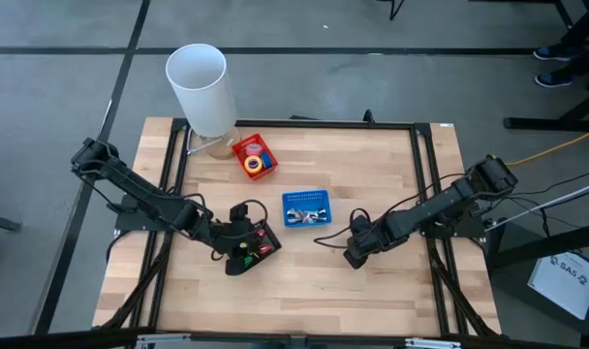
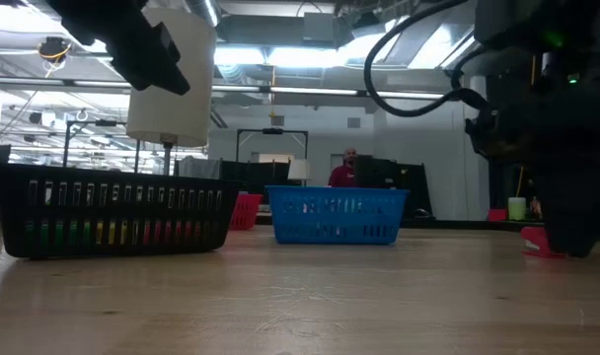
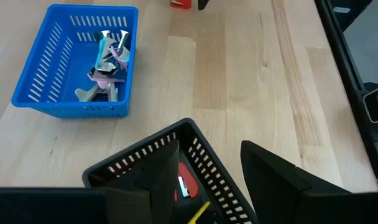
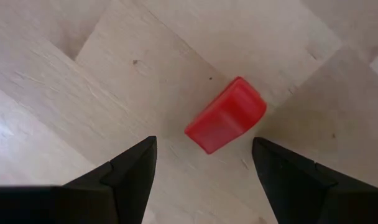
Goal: Pick and place Stapler, Stapler remover, tape
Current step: Put the red stapler into the black basket
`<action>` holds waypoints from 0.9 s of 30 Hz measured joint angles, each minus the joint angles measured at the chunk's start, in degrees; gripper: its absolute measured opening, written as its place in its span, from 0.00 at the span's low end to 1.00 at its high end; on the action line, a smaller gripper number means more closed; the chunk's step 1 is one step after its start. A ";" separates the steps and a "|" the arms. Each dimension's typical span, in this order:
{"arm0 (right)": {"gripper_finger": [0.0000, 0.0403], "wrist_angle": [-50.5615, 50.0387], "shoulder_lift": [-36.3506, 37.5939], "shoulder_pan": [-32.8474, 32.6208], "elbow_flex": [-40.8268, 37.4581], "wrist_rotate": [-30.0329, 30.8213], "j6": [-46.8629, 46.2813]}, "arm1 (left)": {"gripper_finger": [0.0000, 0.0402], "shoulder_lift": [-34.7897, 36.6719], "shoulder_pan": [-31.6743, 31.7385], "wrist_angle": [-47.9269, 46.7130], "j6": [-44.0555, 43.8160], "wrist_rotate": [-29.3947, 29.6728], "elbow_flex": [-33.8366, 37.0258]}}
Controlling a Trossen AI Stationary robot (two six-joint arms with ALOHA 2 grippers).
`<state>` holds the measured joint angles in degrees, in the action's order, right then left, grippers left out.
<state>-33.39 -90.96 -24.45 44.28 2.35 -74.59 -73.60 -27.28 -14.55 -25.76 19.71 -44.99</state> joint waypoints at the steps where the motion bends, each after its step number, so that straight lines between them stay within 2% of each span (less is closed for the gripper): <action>1: 0.67 -0.07 -0.18 0.00 0.06 0.37 0.01 | 0.42 0.00 -0.01 0.00 0.00 0.36 0.00; 5: 0.65 -0.56 -0.26 -0.04 0.06 1.61 0.01 | 0.41 0.00 0.01 -0.01 0.02 1.00 0.00; 8: 0.58 -1.17 -0.32 -0.04 0.06 2.00 0.03 | 0.41 0.00 0.00 -0.02 0.02 1.39 0.00; 21: 0.05 -3.77 -0.37 0.07 -0.12 2.65 1.82 | 0.40 0.00 0.00 -0.04 0.02 1.85 0.00; 23: 0.02 -3.58 -0.37 0.07 -0.12 2.76 3.15 | 0.40 0.00 -0.01 -0.04 0.02 1.85 0.00; 27: 0.03 -4.11 -0.58 0.09 0.63 2.88 4.85 | 0.40 0.00 -0.01 -0.02 0.02 1.87 0.00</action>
<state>-37.50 -91.54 -24.36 44.91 5.23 -69.75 -73.60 -27.29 -14.57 -25.74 21.58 -44.99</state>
